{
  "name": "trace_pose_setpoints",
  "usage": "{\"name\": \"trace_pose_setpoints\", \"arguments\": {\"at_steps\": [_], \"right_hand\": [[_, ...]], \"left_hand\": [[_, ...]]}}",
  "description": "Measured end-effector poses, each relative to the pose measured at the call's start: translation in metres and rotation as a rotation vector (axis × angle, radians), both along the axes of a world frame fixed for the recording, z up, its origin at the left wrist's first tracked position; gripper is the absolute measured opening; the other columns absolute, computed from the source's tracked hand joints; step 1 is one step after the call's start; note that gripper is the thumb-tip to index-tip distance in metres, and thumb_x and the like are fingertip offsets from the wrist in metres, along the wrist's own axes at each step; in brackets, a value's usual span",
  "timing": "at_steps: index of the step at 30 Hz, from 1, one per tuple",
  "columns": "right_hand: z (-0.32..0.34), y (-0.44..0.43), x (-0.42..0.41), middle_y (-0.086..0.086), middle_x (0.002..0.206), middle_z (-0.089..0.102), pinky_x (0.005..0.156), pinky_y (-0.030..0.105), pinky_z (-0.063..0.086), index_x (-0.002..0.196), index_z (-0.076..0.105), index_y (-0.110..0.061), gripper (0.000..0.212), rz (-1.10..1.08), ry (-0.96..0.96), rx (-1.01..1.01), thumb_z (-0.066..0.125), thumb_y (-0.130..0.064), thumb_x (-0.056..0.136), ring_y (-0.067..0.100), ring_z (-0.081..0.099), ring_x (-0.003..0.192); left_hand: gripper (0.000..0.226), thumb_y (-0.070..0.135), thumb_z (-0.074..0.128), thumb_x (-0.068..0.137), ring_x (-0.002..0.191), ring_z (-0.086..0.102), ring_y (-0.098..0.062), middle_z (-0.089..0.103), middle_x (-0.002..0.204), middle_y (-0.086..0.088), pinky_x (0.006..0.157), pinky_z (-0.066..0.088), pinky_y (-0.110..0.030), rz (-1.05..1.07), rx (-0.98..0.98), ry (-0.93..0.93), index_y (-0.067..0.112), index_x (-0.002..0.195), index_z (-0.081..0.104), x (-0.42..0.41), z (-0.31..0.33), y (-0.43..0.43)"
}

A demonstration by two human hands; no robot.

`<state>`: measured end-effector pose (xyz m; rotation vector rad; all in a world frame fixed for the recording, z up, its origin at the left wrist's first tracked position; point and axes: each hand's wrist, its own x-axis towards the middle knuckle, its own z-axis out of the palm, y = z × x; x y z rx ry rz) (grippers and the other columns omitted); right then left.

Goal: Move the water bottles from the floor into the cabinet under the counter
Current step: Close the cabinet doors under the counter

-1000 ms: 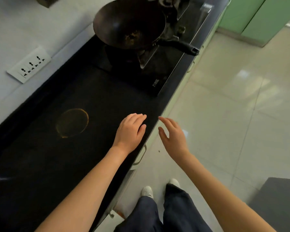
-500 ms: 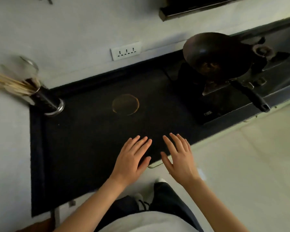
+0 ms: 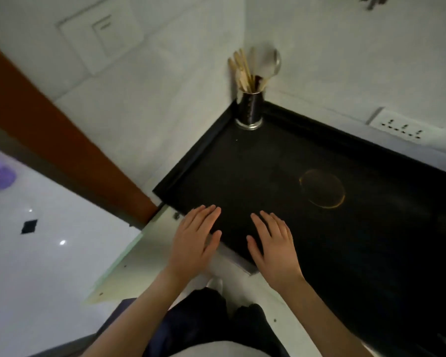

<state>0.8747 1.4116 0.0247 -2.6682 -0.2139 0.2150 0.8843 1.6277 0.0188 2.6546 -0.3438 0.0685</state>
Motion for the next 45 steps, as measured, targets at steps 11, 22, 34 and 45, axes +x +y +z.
{"name": "trace_pose_setpoints", "arguments": {"at_steps": [11,22,34,45], "right_hand": [[-0.051,0.098,0.048,0.002,0.157,0.036,0.121,0.038,0.025,0.151,0.038,-0.022,0.052,0.222,0.053,0.047,0.045,-0.038,0.102,0.020,0.025,0.149],[-0.124,0.125,0.073,0.002,0.154,0.043,0.122,0.039,0.009,0.146,0.047,-0.019,0.046,0.397,0.070,-0.030,0.049,-0.031,0.102,0.019,0.026,0.148],[-0.130,0.122,0.073,0.003,0.152,0.045,0.124,0.043,0.011,0.143,0.051,-0.017,0.045,0.353,0.069,0.129,0.058,-0.014,0.098,0.016,0.025,0.147],[-0.135,0.100,0.079,-0.001,0.152,0.043,0.123,0.034,0.016,0.143,0.051,-0.017,0.045,0.395,0.098,0.230,0.057,-0.012,0.099,0.011,0.026,0.147]], "left_hand": [[0.057,0.052,0.027,0.099,0.136,0.043,-0.020,0.051,0.145,0.001,0.115,0.035,-0.041,0.516,0.037,0.131,0.022,0.144,0.046,-0.044,-0.039,0.118],[0.051,0.038,0.043,0.101,0.135,0.041,-0.027,0.047,0.147,-0.006,0.115,0.033,-0.047,0.716,0.095,0.364,0.015,0.147,0.042,-0.061,-0.121,0.193],[0.032,0.022,0.047,0.102,0.105,0.057,-0.027,0.064,0.119,-0.010,0.092,0.047,-0.043,0.826,-0.054,0.367,0.013,0.132,0.055,-0.073,-0.146,0.199],[0.027,0.022,0.055,0.098,0.102,0.055,-0.023,0.062,0.111,-0.005,0.079,0.037,-0.026,0.895,-0.201,0.394,0.015,0.124,0.062,-0.102,-0.154,0.128]]}}
